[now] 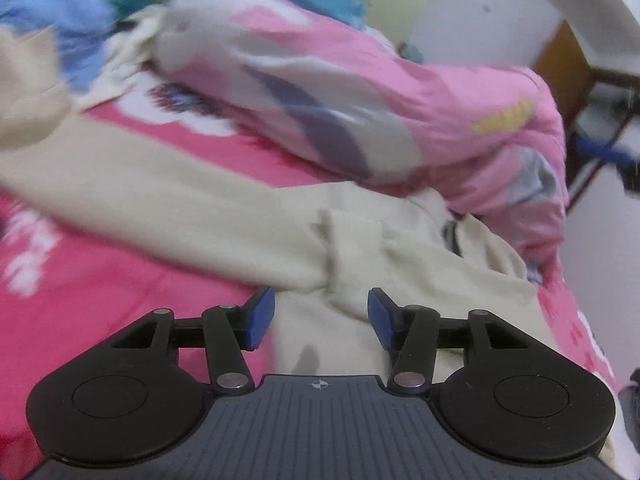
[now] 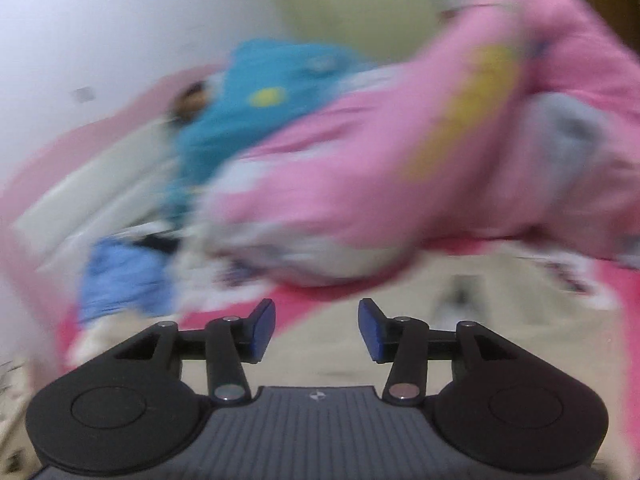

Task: Fold clothes
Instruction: 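Grasp the other sleeve cuff with the right gripper and lift it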

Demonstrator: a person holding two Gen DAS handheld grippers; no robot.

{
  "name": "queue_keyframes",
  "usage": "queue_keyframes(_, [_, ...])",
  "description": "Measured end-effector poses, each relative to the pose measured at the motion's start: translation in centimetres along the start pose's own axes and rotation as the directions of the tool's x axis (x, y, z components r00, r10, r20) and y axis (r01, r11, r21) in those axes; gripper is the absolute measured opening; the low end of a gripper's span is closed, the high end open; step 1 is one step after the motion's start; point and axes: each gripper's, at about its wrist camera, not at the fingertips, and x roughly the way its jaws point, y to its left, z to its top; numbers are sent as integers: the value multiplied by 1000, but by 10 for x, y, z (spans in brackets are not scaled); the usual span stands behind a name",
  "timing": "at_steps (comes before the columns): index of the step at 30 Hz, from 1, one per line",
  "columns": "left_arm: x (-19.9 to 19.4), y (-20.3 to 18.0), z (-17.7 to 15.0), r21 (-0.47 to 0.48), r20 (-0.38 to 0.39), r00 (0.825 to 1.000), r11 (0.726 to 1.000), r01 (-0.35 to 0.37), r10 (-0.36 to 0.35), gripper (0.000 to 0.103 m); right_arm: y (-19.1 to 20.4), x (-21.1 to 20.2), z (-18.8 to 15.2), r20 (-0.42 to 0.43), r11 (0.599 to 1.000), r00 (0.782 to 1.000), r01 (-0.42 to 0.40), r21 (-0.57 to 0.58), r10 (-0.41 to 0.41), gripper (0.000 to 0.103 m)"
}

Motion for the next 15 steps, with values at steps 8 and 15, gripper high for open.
queue_keyframes(8, [-20, 70, -12, -105, 92, 994, 992, 64, -54, 52, 159, 133, 10, -267, 954, 931, -282, -98, 247, 63])
queue_keyframes(15, [-19, 96, -19, -144, 127, 984, 979, 145, -127, 56, 265, 260, -10, -428, 940, 887, -278, -196, 173, 65])
